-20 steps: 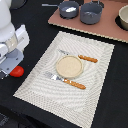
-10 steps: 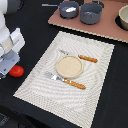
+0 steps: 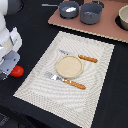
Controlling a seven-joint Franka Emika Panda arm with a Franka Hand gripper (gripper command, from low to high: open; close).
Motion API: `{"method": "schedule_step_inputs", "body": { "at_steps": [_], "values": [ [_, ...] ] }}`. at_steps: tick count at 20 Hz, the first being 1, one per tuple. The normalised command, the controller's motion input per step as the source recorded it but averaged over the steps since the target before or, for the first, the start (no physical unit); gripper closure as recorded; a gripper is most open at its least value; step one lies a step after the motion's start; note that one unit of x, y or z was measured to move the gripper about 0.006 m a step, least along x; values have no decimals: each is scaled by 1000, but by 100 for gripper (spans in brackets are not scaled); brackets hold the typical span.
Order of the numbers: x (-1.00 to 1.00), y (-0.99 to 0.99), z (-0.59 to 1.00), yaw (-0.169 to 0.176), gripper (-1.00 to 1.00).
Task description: Place the pan onto the stove and place the fish and sausage into the pan.
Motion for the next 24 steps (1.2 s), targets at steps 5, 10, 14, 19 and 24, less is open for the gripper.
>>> {"method": "schedule_step_inputs", "body": {
  "at_steps": [5, 10, 14, 19, 24],
  "values": [
    [303, -15, -18, 40, -100],
    [202, -163, -81, 44, -100],
    [92, -196, -194, 24, -100],
    [0, -196, -215, 26, -100],
    [0, -97, -96, 19, 100]
  ]
}}
